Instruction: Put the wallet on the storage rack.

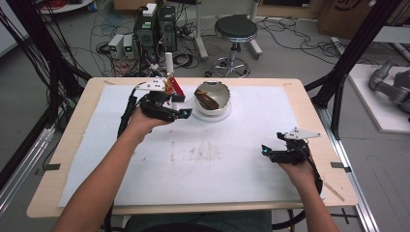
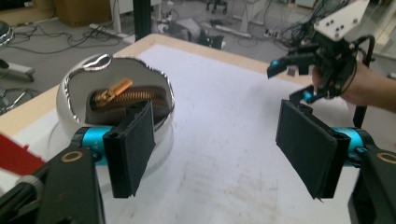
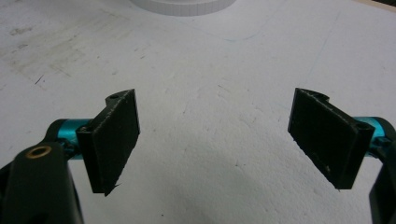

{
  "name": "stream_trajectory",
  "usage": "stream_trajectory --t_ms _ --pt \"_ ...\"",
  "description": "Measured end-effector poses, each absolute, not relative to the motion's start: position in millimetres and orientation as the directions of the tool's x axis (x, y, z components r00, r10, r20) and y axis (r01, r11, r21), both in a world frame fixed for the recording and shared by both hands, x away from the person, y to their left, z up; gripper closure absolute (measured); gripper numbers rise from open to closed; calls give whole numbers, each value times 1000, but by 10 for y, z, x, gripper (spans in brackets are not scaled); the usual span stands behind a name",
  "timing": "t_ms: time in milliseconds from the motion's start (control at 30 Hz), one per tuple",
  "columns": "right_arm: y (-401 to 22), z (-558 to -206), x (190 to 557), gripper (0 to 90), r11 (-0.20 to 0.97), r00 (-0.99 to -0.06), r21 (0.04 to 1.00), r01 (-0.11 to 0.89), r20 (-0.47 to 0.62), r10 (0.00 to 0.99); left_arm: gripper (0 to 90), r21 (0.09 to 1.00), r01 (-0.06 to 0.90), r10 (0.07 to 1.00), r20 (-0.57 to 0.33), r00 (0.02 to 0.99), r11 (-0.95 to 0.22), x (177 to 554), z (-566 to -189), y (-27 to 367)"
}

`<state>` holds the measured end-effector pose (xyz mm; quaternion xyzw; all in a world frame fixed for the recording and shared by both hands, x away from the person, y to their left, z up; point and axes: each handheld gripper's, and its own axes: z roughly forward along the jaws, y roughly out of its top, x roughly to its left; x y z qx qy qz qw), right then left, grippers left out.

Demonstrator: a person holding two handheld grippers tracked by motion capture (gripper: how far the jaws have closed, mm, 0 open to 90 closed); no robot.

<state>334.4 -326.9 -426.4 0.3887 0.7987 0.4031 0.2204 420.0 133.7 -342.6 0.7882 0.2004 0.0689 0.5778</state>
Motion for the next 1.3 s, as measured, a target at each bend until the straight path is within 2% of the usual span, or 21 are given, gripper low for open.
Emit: stream_trajectory --t_ms 400,900,1167,1300 --pt "-3251 -4268 3388 167 373 -604 817 440 -38 796 254 936 230 410 -106 906 -267 3921 -3575 1622" --pt "-3229 -4270 3440 167 351 -609 828 437 -14 793 233 938 236 474 -93 876 -252 3621 -3831 1916" --pt "-3226 -4274 3459 167 349 -614 831 432 -13 789 178 933 254 519 -90 850 -254 3516 -3994 2083" --pt "-3208 -4280 3473 167 353 -616 830 431 -14 787 178 933 254 527 -85 846 -256 3476 -4040 2169"
